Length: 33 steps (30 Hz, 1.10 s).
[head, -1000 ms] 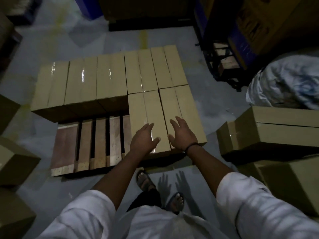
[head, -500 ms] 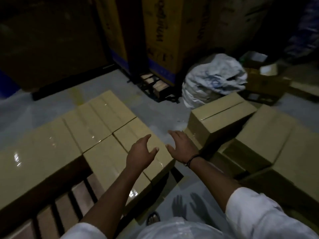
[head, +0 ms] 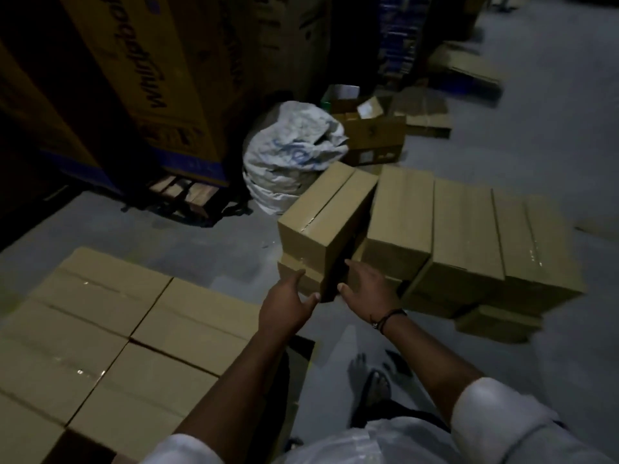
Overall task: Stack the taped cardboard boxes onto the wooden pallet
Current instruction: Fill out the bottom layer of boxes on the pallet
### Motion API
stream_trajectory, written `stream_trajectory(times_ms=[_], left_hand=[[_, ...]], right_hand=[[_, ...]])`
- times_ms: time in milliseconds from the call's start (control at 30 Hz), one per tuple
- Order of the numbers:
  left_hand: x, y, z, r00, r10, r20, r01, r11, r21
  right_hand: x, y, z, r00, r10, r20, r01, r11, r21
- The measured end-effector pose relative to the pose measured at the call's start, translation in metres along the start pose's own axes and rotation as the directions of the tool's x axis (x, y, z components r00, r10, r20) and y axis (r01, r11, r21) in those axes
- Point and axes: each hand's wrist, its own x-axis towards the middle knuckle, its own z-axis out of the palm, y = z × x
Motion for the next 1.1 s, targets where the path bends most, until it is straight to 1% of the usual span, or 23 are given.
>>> stream_trajectory(times_ms=[133,333,567,733,800,900,1100], left_hand=[[0.032,0.019,0.018,0.998,0.008,0.063,-0.011,0.999,0.04],[0.09,0.041,0.037,0.995,-0.025,0.095,0.018,0.998,0.066],[0.148,0.072,0.055,0.992,-0.068,0.108,0.054,0.99,0.127],[0.178,0.087,0.064,0.99,-0.124,0.067,0.116,0.987,0.112],[0.187,0.089,0.066,0.987,-0.146,0.066,0.139,0.985,0.1],[0.2,0.086,0.066,0.983,-0.168,0.07,0.16,0.981,0.112],[0.252,0.06,0.056,0.975,-0.198,0.106,0.187,0.977,0.103]], right_hand=[[0.017,0.032,-0.015,0.995,0.089,-0.04,-0.088,0.995,0.044],[0.069,0.069,-0.035,0.992,0.127,0.006,-0.127,0.991,0.037],[0.142,0.109,-0.059,0.99,0.103,0.101,-0.111,0.991,0.075],[0.187,0.131,-0.076,0.987,0.082,0.135,-0.088,0.996,0.035],[0.202,0.135,-0.079,0.985,0.098,0.139,-0.102,0.994,0.025],[0.223,0.134,-0.079,0.981,0.127,0.148,-0.139,0.988,0.073],[0.271,0.128,-0.066,0.967,0.202,0.153,-0.221,0.969,0.114]])
